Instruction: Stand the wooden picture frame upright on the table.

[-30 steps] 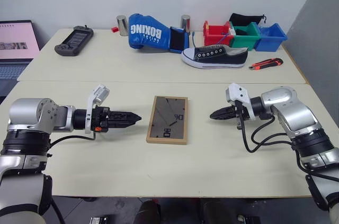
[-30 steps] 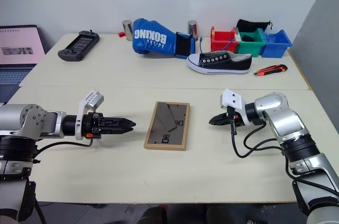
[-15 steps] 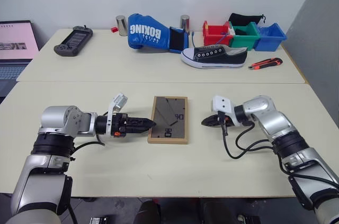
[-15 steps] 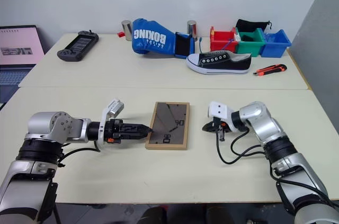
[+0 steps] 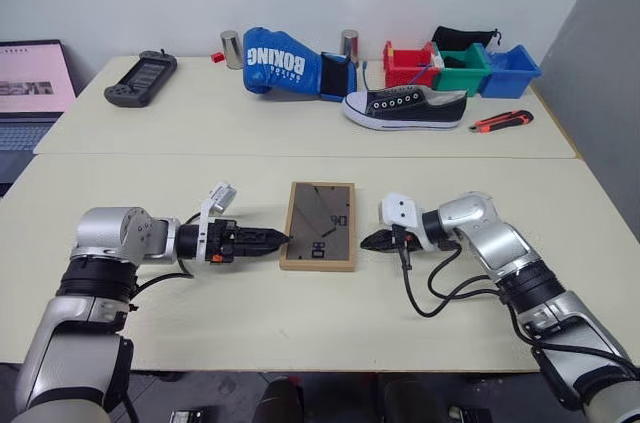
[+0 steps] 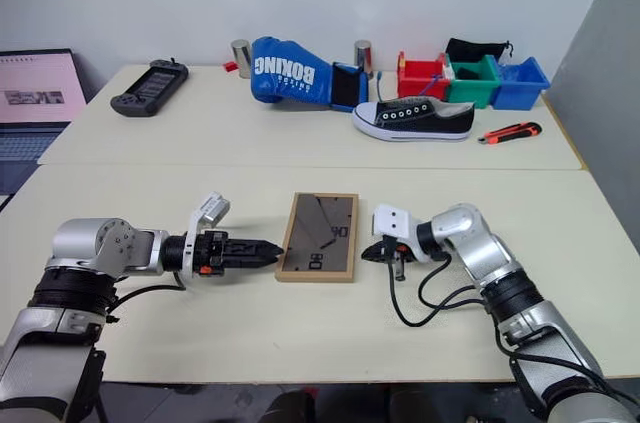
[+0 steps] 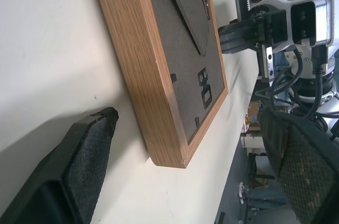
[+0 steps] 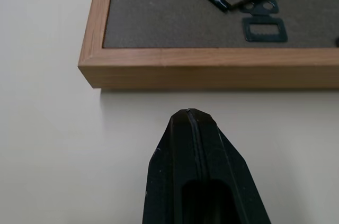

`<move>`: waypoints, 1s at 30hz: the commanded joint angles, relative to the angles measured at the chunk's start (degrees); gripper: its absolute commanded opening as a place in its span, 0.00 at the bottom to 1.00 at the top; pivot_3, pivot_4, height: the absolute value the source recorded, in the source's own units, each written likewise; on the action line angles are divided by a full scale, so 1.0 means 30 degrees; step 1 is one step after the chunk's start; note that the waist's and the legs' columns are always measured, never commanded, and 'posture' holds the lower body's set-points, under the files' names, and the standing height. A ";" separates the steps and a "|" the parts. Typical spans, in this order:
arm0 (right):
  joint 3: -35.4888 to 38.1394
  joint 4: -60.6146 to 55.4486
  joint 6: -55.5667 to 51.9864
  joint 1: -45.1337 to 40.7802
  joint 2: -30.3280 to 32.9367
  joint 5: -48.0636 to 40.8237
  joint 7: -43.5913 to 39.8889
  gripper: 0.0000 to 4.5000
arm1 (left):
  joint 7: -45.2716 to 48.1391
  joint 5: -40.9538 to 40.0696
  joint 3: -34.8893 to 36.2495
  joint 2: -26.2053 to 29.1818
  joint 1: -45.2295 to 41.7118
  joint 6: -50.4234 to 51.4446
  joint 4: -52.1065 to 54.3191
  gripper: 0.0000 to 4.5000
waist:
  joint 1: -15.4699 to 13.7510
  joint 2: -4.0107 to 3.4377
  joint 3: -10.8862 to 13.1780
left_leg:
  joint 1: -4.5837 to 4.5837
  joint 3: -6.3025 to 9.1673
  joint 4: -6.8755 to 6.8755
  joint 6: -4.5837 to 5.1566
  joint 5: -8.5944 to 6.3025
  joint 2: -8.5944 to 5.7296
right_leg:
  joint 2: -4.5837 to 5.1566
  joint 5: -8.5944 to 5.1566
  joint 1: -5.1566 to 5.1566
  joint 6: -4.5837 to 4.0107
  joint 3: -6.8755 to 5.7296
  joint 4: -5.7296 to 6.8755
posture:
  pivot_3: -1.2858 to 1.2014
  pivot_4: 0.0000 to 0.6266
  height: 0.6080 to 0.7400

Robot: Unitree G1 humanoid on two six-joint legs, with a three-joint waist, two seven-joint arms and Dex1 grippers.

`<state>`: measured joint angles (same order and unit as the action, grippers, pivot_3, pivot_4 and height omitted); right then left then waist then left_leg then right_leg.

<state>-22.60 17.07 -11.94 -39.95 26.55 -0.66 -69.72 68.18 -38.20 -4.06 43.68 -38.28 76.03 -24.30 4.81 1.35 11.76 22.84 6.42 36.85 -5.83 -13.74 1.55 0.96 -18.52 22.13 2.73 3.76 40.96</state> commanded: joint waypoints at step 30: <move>-0.0272 0.0337 0.0977 -0.0232 -0.0058 0.1191 0.0085 0.00 | 0.0657 0.1532 -0.1411 0.0013 0.0712 -0.1565 -0.0687 1.00 | -0.0061 -0.0009 -0.0021 | -0.0031 0.0016 0.0002 0.0000 0.0000 -0.0029 | 0.0029 0.0000 -0.0043 0.0001 -0.0017 -0.0006 | 0.52 0.24 1.00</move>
<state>-24.08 18.27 -9.69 -41.16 24.30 2.21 -68.72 69.79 -37.44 -5.20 40.81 -38.43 71.94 -25.76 4.63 1.33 11.69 22.73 6.46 36.85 -5.83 -13.74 1.47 1.04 -18.52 22.00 2.74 3.71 40.95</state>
